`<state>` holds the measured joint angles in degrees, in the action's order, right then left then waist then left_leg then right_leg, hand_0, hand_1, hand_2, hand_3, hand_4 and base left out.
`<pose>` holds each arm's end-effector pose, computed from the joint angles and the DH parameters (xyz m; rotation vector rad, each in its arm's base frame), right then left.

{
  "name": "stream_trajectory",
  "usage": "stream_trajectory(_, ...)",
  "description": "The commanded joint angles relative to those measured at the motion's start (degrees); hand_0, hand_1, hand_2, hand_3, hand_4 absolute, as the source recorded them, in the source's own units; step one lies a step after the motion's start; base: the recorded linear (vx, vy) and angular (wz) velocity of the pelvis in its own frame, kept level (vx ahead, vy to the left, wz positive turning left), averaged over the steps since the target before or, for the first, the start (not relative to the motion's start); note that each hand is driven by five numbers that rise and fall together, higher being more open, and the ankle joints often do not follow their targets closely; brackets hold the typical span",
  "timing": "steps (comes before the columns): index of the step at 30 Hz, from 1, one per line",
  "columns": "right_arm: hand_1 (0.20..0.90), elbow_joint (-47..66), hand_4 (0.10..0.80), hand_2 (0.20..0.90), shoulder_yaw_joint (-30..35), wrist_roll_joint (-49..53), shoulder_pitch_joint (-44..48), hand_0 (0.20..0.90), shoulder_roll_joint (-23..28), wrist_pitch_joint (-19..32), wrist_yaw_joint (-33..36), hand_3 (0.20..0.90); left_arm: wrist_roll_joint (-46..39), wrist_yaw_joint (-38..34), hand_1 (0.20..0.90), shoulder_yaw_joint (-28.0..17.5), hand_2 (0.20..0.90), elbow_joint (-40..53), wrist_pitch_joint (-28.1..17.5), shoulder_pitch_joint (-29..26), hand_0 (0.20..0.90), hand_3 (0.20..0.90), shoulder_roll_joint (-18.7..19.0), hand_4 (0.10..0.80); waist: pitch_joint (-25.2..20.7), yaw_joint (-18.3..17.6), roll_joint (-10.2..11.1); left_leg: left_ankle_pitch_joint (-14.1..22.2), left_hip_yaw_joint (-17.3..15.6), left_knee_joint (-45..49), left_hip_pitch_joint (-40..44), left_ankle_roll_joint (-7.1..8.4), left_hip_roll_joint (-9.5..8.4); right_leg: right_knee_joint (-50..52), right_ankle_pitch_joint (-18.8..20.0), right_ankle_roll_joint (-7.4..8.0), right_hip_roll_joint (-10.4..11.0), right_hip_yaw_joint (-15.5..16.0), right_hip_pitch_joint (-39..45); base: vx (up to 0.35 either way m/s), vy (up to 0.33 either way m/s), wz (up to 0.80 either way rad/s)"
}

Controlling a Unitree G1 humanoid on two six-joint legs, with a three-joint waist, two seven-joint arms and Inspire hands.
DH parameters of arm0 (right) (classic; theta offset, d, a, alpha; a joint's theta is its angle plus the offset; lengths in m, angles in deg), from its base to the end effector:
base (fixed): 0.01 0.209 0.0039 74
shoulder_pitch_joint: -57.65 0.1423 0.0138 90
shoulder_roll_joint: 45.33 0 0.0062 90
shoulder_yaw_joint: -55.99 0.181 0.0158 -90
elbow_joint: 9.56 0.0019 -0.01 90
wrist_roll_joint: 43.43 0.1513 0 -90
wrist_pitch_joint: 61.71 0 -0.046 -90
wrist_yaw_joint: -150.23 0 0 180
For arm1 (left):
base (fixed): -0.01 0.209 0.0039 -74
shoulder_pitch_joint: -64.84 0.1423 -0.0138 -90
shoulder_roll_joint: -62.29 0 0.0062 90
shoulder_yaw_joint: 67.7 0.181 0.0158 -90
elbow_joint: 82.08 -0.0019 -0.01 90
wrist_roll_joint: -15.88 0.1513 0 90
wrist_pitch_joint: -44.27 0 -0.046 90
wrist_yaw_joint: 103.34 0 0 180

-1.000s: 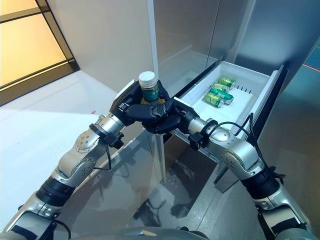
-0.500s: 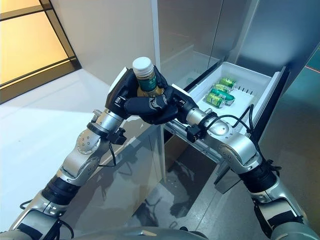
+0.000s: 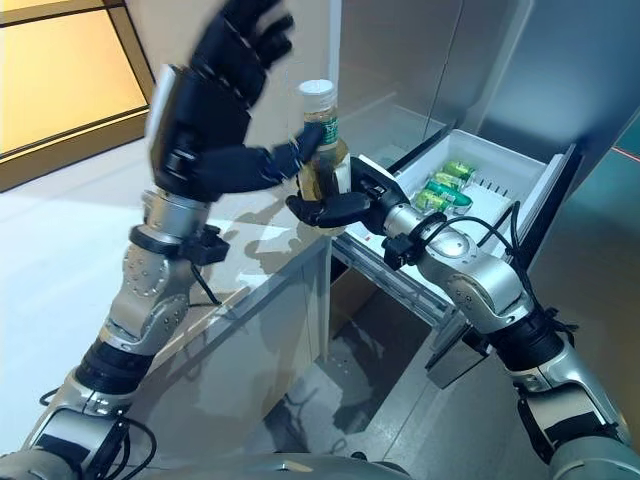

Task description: Put drinks into fridge and close the fridge

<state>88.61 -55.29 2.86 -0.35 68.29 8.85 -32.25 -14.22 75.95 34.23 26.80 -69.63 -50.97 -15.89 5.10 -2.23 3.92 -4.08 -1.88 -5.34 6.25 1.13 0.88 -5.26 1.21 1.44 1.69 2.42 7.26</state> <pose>0.2766 -0.1535 0.1793 -0.0659 -0.0393 0.5836 0.2354 0.1454 0.2183 -0.1187 -1.0210 -0.4672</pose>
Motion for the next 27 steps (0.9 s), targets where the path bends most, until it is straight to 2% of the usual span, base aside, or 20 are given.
stream_trajectory(1, 0.3, -23.9, 0.1, 0.3, 19.0, -2.5, 19.9, 0.3, 6.2, 13.5, 19.9, 0.2, -4.0, 0.7, 0.9, 0.9, 0.9, 1.0, -2.8, -5.1, 0.9, 0.9, -0.3, 0.8, -7.4, 1.9, 0.0, 4.4, -0.4, 0.3, 0.6, -0.55, -0.46, 0.3, 2.0, 1.21, 0.0, 2.5, -0.8, 0.008, 0.008, 0.1)
stream_trajectory(5, 0.3, -30.2, 0.1, 0.3, 18.6, -3.8, 21.5, 0.3, 8.2, 15.7, 20.9, 0.2, -7.9, 3.9, 0.9, 1.4, 0.9, 0.9, -1.3, -4.5, 0.9, 0.9, -0.4, 0.8, -7.3, 2.7, 0.0, 4.3, 0.4, 0.3, 0.5, -0.6, -0.58, 0.3, 2.1, 1.19, 0.1, 3.0, -0.7, 0.009, 0.014, 0.13)
stream_trajectory(7, 0.3, -34.7, 0.1, 0.3, 18.0, -5.7, 23.0, 0.3, 9.7, 16.8, 21.7, 0.2, -14.8, 8.8, 0.9, 2.5, 0.9, 0.6, 1.6, -4.1, 0.9, 0.9, -0.6, 0.8, -7.4, 3.2, 0.0, 4.2, 0.8, 0.3, 0.4, -0.58, -0.64, 0.3, 2.1, 1.23, 0.2, 3.3, -0.7, 0.012, 0.02, 0.2)
stream_trajectory(8, 0.3, -35.0, 0.1, 0.3, 17.8, -5.8, 23.2, 0.3, 9.8, 16.9, 21.7, 0.2, -15.2, 9.3, 0.9, 2.5, 0.9, 0.6, 1.7, -4.1, 0.9, 0.9, -0.6, 0.8, -7.4, 3.2, 0.0, 4.2, 0.9, 0.3, 0.4, -0.58, -0.65, 0.3, 2.1, 1.23, 0.2, 3.3, -0.7, 0.011, 0.017, 0.21)
stream_trajectory(10, 0.3, -37.9, 0.1, 0.3, 16.8, -7.5, 24.5, 0.3, 10.9, 18.0, 21.9, 0.2, -22.0, 13.9, 0.9, 3.7, 0.9, 0.6, 5.9, -3.8, 0.9, 0.9, -1.2, 0.8, -7.4, 3.5, -0.1, 4.1, 1.0, 0.3, 0.3, -0.59, -0.7, 0.3, 2.1, 1.27, 0.3, 3.5, -0.7, 0.014, 0.015, 0.18)
stream_trajectory(11, 0.3, -39.2, 0.1, 0.3, 16.2, -8.7, 25.2, 0.3, 11.5, 18.8, 22.1, 0.2, -26.6, 16.8, 0.9, 4.3, 0.9, 0.5, 8.9, -3.3, 0.9, 0.9, -1.7, 0.8, -7.3, 3.6, -0.2, 4.1, 1.0, 0.3, 0.3, -0.57, -0.71, 0.3, 2.2, 1.3, 0.3, 3.6, -0.7, 0.023, 0.021, 0.2)
stream_trajectory(14, 0.3, -43.0, 0.1, 0.3, 13.0, -14.0, 28.2, 0.3, 13.1, 22.3, 24.6, 0.2, -43.6, 26.7, 0.9, 7.4, 0.9, -0.1, 24.4, -0.1, 0.9, 0.9, -4.5, 0.8, -6.9, 4.1, -0.5, 4.0, 1.1, 0.3, 0.5, -0.65, -0.74, 0.3, 2.4, 1.25, 0.6, 3.9, -0.5, 0.056, 0.023, 0.18)
stream_trajectory(16, 0.3, -42.6, 0.1, 0.3, 11.7, -18.0, 29.2, 0.3, 13.9, 24.0, 26.1, 0.2, -47.2, 29.8, 0.9, 8.7, 0.9, 0.5, 29.8, 3.4, 0.9, 0.9, -4.9, 0.8, -6.8, 4.2, -0.9, 4.1, 0.8, 0.3, 0.6, -0.7, -0.66, 0.3, 2.4, 1.21, 0.7, 3.9, -0.5, 0.068, 0.034, -0.23)
stream_trajectory(18, 0.3, -40.8, 0.1, 0.3, 11.2, -20.1, 29.4, 0.3, 14.6, 25.8, 26.9, 0.2, -47.2, 30.6, 0.9, 9.7, 0.9, 1.0, 30.8, 6.2, 0.9, 0.9, -4.0, 0.8, -6.7, 4.1, -1.2, 4.2, 0.6, 0.3, 0.5, -0.78, -0.62, 0.3, 2.4, 1.2, 0.7, 3.7, -0.7, 0.042, 0.049, -0.02)
stream_trajectory(21, 0.3, -34.9, 0.1, 0.3, 11.2, -21.0, 28.0, 0.3, 16.2, 29.3, 25.6, 0.2, -46.9, 32.3, 0.9, 10.4, 0.9, 0.3, 29.3, 10.8, 0.9, 0.9, -1.6, 0.8, -6.6, 3.9, -2.1, 4.3, 0.1, 0.3, 0.0, -0.93, -0.54, 0.3, 2.2, 1.41, 0.9, 3.5, -1.4, 0.0, 0.064, 0.15)
stream_trajectory(24, 0.3, -28.2, 0.1, 0.3, 13.2, -20.3, 25.0, 0.3, 16.0, 28.2, 24.3, 0.2, -47.0, 33.6, 0.9, 9.5, 0.9, -0.1, 29.0, 13.0, 0.9, 0.9, -0.6, 0.8, -6.3, 3.6, -2.6, 4.5, -0.1, 0.3, -0.2, -1.01, -0.6, 0.3, 2.2, 1.54, 1.1, 3.4, -1.7, -0.024, 0.043, -0.1)
stream_trajectory(27, 0.3, -20.3, 0.1, 0.3, 17.0, -19.1, 18.0, 0.3, 14.1, 27.2, 22.2, 0.2, -46.9, 34.1, 0.9, 8.0, 0.9, 0.5, 29.2, 14.6, 0.9, 0.9, -0.2, 0.8, -5.7, 2.8, -3.1, 4.7, -0.5, 0.3, -0.2, -1.24, -0.85, 0.3, 2.4, 1.87, 1.6, 3.1, -1.9, -0.062, 0.049, -0.13)
